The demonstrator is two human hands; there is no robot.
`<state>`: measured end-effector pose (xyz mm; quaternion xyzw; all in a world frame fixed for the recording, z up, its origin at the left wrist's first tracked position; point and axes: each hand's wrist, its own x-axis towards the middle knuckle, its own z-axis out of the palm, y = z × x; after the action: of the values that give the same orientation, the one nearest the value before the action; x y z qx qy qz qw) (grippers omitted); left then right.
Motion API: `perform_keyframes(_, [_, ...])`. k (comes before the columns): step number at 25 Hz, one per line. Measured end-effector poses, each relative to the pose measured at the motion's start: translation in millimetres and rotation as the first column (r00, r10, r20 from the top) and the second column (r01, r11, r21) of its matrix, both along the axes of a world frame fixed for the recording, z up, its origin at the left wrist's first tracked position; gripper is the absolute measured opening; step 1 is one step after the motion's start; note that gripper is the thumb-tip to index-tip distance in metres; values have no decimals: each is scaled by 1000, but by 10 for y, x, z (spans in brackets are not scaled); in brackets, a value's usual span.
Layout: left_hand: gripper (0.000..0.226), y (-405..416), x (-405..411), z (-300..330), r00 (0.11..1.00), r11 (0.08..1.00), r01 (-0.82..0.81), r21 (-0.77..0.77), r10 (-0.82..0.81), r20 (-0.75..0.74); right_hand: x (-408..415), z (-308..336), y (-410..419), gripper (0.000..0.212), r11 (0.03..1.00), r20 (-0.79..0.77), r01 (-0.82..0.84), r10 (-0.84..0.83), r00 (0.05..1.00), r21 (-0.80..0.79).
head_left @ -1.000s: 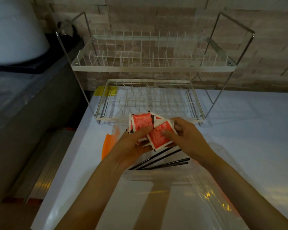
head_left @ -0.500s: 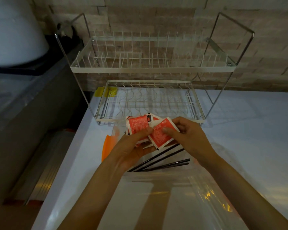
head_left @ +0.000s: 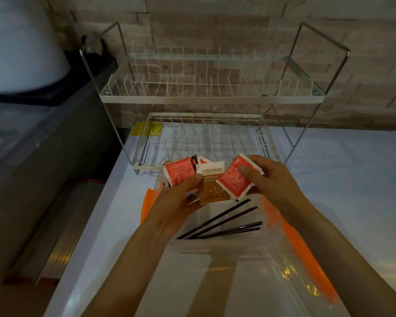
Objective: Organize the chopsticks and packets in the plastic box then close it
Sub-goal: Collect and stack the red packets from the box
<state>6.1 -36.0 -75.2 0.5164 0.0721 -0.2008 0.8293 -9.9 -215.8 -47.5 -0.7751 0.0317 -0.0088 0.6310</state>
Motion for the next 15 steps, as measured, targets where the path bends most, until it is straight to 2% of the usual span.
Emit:
perform_keyframes(5, [13, -58, -22, 37, 999, 999, 41, 1, -41, 14, 61, 53, 64, 17, 997, 17, -20, 22, 1000, -71])
perform_keyframes(10, [14, -127, -69, 51, 999, 999, 18, -41, -17, 29, 92, -107, 233, 17, 997, -55, 73, -72, 996, 2])
perform_keyframes(13, [13, -93, -70, 46, 999, 1000, 27, -15, -27, 38, 58, -157, 212, 6, 1000, -130, -10, 13, 991, 21])
perform_keyframes(15, [15, -61, -70, 63, 998, 997, 55, -45, -53, 34, 40, -131, 169, 6, 998, -127, -61, 65, 990, 35])
